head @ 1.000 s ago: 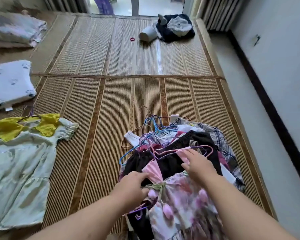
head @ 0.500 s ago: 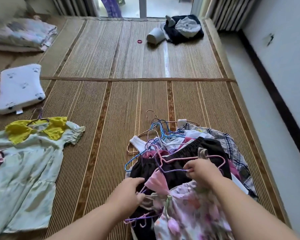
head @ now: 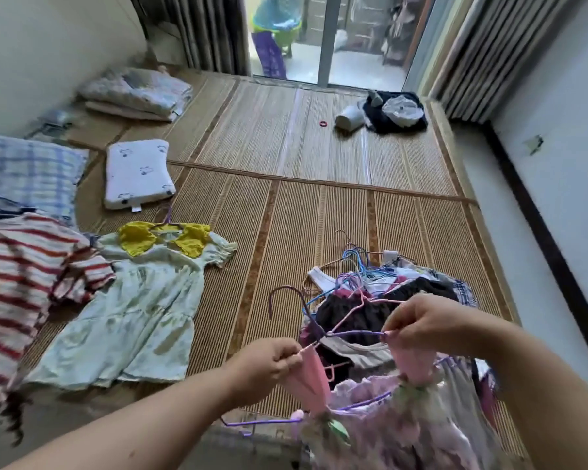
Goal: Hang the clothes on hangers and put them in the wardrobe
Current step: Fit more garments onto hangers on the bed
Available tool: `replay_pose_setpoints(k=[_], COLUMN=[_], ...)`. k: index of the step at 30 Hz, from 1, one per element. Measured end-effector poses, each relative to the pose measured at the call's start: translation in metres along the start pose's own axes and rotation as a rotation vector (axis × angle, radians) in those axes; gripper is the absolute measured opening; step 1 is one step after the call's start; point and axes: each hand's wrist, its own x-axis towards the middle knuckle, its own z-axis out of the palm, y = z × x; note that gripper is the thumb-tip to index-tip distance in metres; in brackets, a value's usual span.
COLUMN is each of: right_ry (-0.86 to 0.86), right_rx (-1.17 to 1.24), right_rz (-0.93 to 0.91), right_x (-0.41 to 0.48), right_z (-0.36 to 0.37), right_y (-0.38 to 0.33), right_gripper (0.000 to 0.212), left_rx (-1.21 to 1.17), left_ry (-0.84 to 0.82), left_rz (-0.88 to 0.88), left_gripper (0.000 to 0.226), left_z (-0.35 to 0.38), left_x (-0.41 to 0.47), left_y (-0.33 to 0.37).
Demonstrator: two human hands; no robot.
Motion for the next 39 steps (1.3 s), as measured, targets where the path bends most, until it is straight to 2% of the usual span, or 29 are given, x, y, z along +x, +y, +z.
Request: replay_pose_setpoints(k=[5,10,15,18,23,25,28,32,35,39], right_ry=[0.014,0.075,0.097,0.185,0.318,0.347,0.39,0.433,0.412,0.3], right_rx=[0.034,0.075,0.182,0.239,0.293,0.29,0.253,0.165,0.096,-0.012], right_rz=[-0.127,-0.28,-0.409,-0.444,-0.476,-0.465,-0.42,-0.313,-0.222,-0.108], right_x=[-0.011,-0.001,0.026,0.054,0.117,0.15,0.215,0.314,0.383,0.467], right_z=[0.051,0.108,0.151,0.166,0.165,0.159,0.146,0.128,0.119,0.122], right_y=[-0.105,-0.205,-0.28,-0.309,-0.342,-0.349,-0.35,-0.338,-0.323,-0.298], right_gripper=[0.019,0.009,0.013,0.017,0.022,0.024,0.015,0.022,0.033,0.035], left_rx=[0.033,0.192,0.377,0.426,0.532,0.548,0.572,0.585,0.585,0.588], left_ry=[0.18,0.404,0.609,0.671,0.776,0.762,0.72,0.656,0.607,0.512], left_rz=[-0.034,-0.099,-0.143,-0.174,-0.23,-0.236,-0.27,-0.305,-0.358,-0.448], left_gripper=[0.025,0.029,0.028,0.025,0.017,0.017,0.018,0.017,0.016,0.02], left_z=[-0.062,-0.146,-0.227,-0.266,-0.326,-0.348,-0.377,-0.408,-0.424,-0.429], left_x=[-0.107,-0.196,-0.253,-0.259,-0.224,-0.197,-0.141,-0.051,0.014,0.083], left_y=[-0.053,-0.095,-0.119,-0.127,-0.139,-0.149,-0.171,-0.203,-0.23,-0.274])
